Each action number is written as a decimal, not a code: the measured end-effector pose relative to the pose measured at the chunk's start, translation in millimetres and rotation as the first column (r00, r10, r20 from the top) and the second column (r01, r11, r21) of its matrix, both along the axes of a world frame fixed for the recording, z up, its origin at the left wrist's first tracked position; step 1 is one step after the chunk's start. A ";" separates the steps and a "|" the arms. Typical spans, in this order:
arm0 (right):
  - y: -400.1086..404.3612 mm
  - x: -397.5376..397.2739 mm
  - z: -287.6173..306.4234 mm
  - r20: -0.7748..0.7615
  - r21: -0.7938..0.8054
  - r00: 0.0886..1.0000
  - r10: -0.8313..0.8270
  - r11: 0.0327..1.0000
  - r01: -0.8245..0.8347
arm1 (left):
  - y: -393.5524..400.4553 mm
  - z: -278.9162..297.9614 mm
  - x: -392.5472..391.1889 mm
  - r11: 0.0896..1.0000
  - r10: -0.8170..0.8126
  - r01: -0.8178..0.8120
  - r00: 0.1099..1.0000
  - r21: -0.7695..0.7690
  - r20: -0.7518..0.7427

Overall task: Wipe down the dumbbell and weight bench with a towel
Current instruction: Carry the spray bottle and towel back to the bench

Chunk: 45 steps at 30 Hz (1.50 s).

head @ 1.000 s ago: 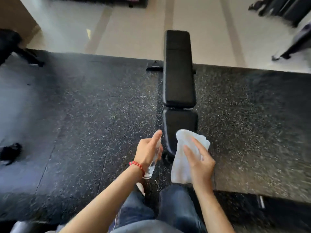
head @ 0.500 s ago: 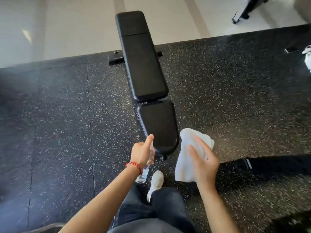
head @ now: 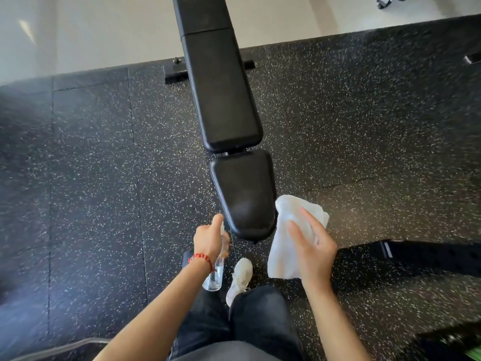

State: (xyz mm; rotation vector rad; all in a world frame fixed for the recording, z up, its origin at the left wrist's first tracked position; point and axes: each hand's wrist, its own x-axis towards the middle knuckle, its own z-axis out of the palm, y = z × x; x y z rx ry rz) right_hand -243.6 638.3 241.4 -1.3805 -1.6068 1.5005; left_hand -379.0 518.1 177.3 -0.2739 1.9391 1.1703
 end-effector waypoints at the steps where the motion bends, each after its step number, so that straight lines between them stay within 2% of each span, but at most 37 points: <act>1: 1.8 -3.8 -1.5 0.004 -0.004 1.000 0.001 1.000 -0.001 | 1.6 -0.3 -6.0 1.000 0.004 -0.004 1.000 -0.015 0.002; 3: 5.3 -13.4 -3.7 0.022 -0.007 1.000 0.000 1.000 0.000 | 5.4 -1.6 -20.6 0.999 0.005 -0.006 1.000 -0.048 -0.023; 5: 9.5 -27.1 -4.9 0.045 -0.008 0.999 -0.004 1.000 0.004 | 10.7 -1.9 -37.6 1.000 0.000 -0.001 0.999 -0.010 -0.047; 9: 18.6 -68.2 -7.4 0.065 0.003 0.996 -0.056 0.998 0.056 | 28.0 -1.5 -85.5 0.997 -0.077 0.077 0.985 -0.008 -0.152; 15: 24.5 -158.2 -3.0 0.075 0.038 0.984 -0.163 0.986 0.160 | 54.8 11.9 -188.2 0.970 -0.242 0.236 0.955 -0.053 -0.174; 19: 25.2 -219.2 0.7 0.083 0.036 0.966 -0.243 0.970 0.241 | 72.1 22.4 -257.1 0.973 -0.224 0.230 0.959 0.018 -0.175; 25: 27.6 -281.6 2.4 0.071 0.054 0.952 -0.296 0.955 0.293 | 89.7 19.7 -318.2 0.946 -0.302 0.319 0.930 0.051 -0.211; 32: 53.0 -313.1 4.2 0.057 0.052 0.956 -0.287 0.957 0.284 | 102.7 10.2 -344.9 0.962 -0.264 0.272 0.949 0.022 -0.174; 38: 92.6 -339.4 5.3 0.036 0.042 0.967 -0.253 0.967 0.251 | 131.5 20.5 -377.0 0.976 -0.213 0.217 0.952 -0.005 -0.221; 45: 139.8 -380.7 9.2 0.029 0.035 0.984 -0.174 0.984 0.173 | 178.9 38.8 -411.6 0.987 -0.118 0.141 0.959 0.074 -0.256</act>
